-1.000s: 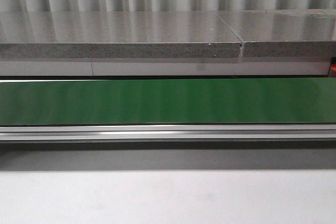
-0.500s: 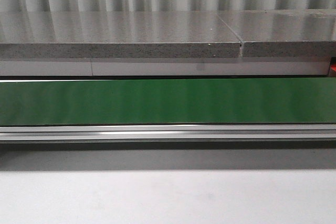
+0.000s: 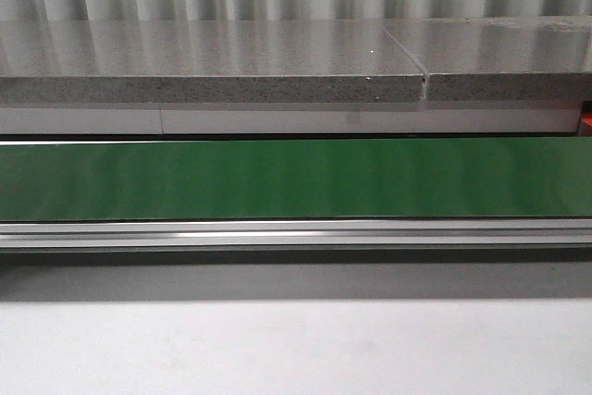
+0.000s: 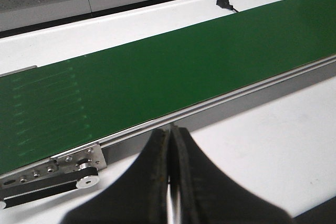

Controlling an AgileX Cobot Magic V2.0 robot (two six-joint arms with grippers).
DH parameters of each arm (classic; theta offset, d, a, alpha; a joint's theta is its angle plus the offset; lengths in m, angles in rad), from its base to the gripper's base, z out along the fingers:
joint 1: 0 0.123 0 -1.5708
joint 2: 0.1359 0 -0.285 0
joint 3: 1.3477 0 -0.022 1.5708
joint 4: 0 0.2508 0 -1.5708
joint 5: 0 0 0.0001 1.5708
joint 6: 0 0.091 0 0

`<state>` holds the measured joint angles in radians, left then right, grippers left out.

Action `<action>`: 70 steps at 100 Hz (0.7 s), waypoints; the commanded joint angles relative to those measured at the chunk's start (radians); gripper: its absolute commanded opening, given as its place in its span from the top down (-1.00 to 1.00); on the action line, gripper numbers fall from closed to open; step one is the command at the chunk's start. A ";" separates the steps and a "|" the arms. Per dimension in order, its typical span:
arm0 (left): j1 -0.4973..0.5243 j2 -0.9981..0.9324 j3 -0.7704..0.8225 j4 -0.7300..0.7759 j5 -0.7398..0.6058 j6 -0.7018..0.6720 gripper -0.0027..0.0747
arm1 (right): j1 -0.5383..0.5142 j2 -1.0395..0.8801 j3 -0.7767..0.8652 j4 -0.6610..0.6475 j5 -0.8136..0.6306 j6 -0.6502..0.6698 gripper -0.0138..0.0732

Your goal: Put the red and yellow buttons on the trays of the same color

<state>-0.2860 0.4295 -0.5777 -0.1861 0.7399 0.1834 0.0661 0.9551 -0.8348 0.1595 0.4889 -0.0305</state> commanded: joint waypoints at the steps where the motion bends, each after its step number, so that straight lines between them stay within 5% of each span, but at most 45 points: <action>1: -0.008 0.003 -0.027 -0.019 -0.072 -0.002 0.98 | 0.001 -0.056 -0.021 -0.024 -0.078 -0.010 0.84; 26: -0.008 0.003 -0.027 -0.019 -0.072 -0.002 0.98 | 0.001 -0.146 0.002 -0.100 -0.114 -0.010 0.84; 70: -0.008 0.003 -0.027 -0.019 -0.072 -0.002 0.98 | 0.001 -0.379 0.316 -0.095 -0.383 -0.010 0.84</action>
<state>-0.2860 0.4295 -0.5777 -0.1861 0.7399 0.1834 0.0661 0.6157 -0.5374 0.0664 0.2160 -0.0339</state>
